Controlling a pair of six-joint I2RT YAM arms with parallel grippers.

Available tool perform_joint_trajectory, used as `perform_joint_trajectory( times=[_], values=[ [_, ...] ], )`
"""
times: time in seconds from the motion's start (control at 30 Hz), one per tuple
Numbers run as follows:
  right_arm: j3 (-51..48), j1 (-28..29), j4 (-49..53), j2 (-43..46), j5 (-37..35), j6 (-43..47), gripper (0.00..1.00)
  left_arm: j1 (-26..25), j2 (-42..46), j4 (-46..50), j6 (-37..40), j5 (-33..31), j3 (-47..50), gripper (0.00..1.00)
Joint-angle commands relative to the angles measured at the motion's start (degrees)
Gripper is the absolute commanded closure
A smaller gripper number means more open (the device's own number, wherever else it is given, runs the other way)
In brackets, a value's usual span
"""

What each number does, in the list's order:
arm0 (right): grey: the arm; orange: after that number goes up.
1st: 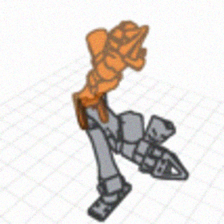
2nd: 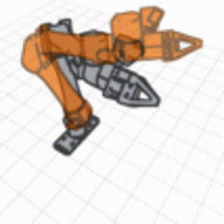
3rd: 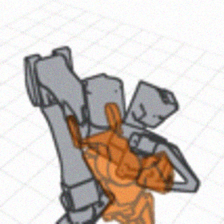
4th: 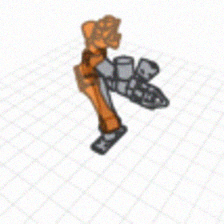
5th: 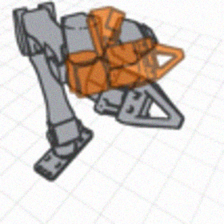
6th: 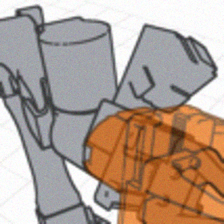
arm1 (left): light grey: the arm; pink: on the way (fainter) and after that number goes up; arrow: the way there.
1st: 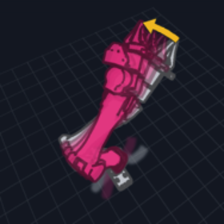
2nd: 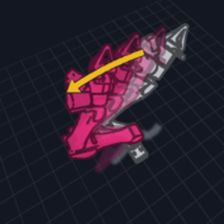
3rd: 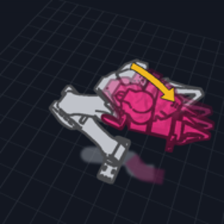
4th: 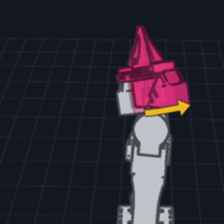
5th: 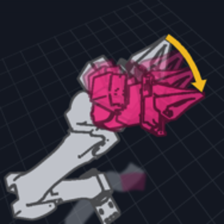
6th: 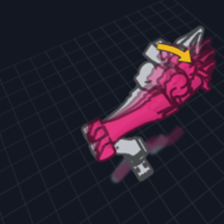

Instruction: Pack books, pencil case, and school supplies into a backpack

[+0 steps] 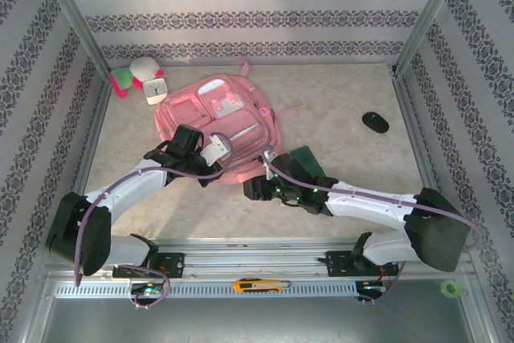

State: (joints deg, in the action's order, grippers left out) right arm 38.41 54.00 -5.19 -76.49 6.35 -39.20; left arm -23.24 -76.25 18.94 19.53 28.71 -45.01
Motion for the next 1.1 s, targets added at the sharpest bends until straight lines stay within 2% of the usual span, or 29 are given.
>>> perform_joint_trajectory(
  times=[0.0,0.17,0.33,0.4,0.5,0.57,0.67,0.73,0.8,1.0,1.07],
  values=[
    [4.6,1.9,-0.7,-3.3,-6.1,-3.0,0.48,-0.7,-0.2,2.8,-6.4,5.6,-3.6,1.0],
    [9.3,2.8,-2.0,-9.4,-11.0,-2.4,0.48,-0.7,-0.4,1.4,-8.4,9.7,-3.7,1.0],
    [13.1,2.6,-3.9,-14.6,-11.3,0.4,0.49,-0.7,-0.2,-1.1,-10.2,13.4,-2.9,1.0],
    [13.8,2.4,-2.7,-15.4,-13.8,0.5,0.53,-0.7,0.0,-1.3,-10.4,13.9,-2.9,1.0],
    [12.7,1.6,-2.0,-14.9,-16.4,-0.5,0.66,-0.7,0.5,-1.3,-10.3,13.9,-2.9,1.0],
    [11.7,1.0,-1.3,-14.3,-17.8,-1.6,0.68,-0.6,0.8,-1.1,-10.1,13.7,-2.9,1.0],
    [10.5,-0.3,0.7,-13.9,-18.7,-3.8,0.67,-0.5,1.3,-1.1,-10.2,13.7,-2.9,1.0],
    [10.0,-1.0,0.9,-14.1,-17.5,-4.8,0.61,-0.6,1.7,-1.4,-10.4,13.7,-2.8,1.0],
    [10.0,-1.0,0.6,-14.6,-17.0,-4.7,0.61,-0.5,2.0,-1.9,-10.6,13.7,-2.7,1.0],
    [10.5,-1.2,3.1,-13.7,-18.3,-2.7,0.88,-0.2,2.2,-0.4,-9.9,11.6,-3.0,1.0],
    [10.4,-1.7,5.1,-12.9,-18.8,-2.3,0.93,0.0,2.2,1.0,-9.0,10.4,-3.3,1.0]
  ],
)
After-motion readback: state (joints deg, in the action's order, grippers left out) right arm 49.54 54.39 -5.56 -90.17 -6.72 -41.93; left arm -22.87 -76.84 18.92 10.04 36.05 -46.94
